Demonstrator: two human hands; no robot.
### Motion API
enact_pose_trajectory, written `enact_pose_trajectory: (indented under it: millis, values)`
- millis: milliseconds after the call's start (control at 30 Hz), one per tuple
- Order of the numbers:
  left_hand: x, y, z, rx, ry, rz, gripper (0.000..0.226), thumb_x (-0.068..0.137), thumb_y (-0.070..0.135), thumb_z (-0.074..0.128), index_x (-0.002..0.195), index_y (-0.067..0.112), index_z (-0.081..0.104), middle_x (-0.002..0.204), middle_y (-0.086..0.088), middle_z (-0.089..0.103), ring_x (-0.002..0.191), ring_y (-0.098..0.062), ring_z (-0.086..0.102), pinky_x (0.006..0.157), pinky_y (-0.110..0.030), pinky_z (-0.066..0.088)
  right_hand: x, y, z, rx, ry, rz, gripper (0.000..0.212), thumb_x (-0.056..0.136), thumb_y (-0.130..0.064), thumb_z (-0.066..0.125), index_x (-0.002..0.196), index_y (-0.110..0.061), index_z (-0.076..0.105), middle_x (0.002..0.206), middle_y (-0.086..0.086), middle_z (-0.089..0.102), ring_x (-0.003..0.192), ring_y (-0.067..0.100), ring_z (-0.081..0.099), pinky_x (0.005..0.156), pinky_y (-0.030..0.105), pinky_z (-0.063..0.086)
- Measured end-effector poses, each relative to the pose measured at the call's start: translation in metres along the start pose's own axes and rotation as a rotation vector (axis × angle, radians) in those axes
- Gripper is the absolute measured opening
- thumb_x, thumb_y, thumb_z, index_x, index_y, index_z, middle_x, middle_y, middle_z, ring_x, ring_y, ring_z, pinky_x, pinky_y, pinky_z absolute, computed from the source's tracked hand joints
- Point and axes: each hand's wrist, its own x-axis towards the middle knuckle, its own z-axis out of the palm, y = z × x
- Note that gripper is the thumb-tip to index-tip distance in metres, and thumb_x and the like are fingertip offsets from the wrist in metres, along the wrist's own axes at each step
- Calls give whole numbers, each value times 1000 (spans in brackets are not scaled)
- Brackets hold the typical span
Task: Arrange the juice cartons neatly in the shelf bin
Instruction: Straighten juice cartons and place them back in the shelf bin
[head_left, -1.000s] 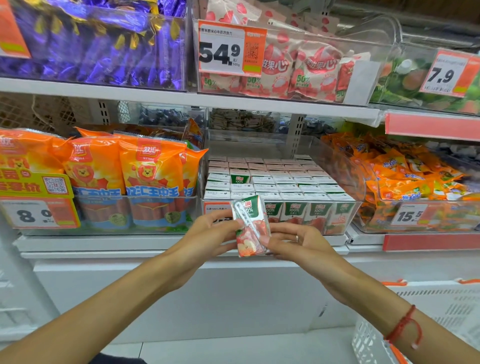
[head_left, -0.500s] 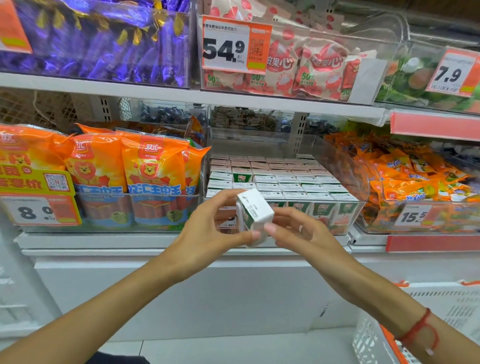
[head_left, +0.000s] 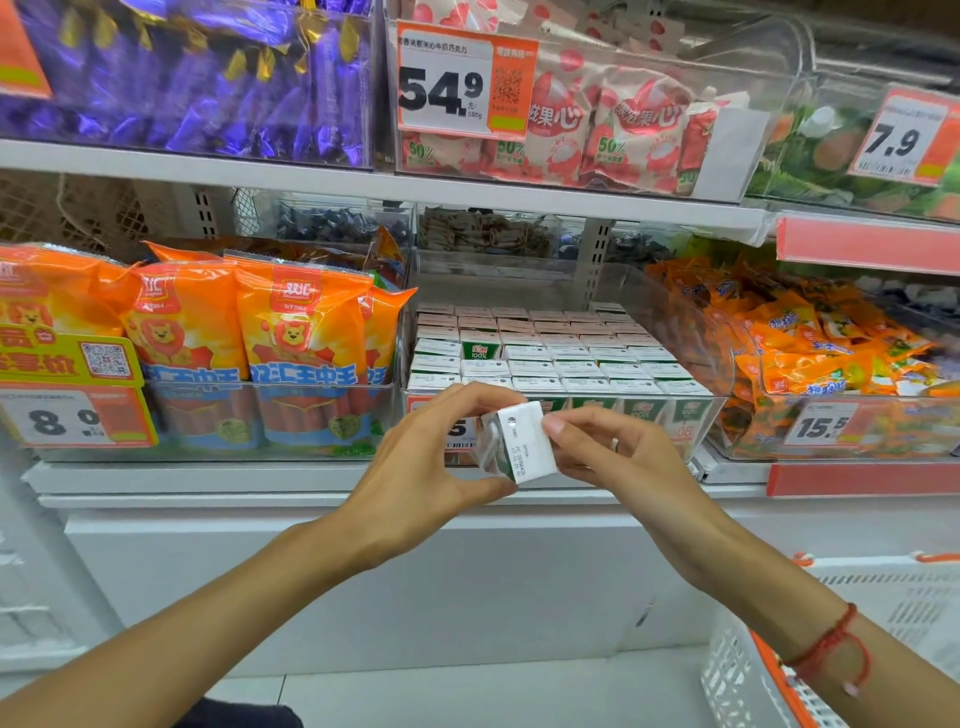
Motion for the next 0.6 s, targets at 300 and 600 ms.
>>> enact_pose_trajectory:
  millis: [300,600]
  values:
    - [1,0,0,-341,-25,-205,55,77,22,80,118,46,52,113,38,60,111,14,55,85,-3,44,-2,7,-2,-169,-142,-153,40,97,-17,57,118,-50,56,114,-32,65,110,-10,58,88,8,47]
    - [1,5,13,-606,13,-473,48,84,31,71,127,28,50,105,13,74,93,-2,70,67,-13,54,-4,20,15,-458,-26,-276,76,80,-33,77,145,-39,38,122,-24,59,109,-5,57,94,26,52]
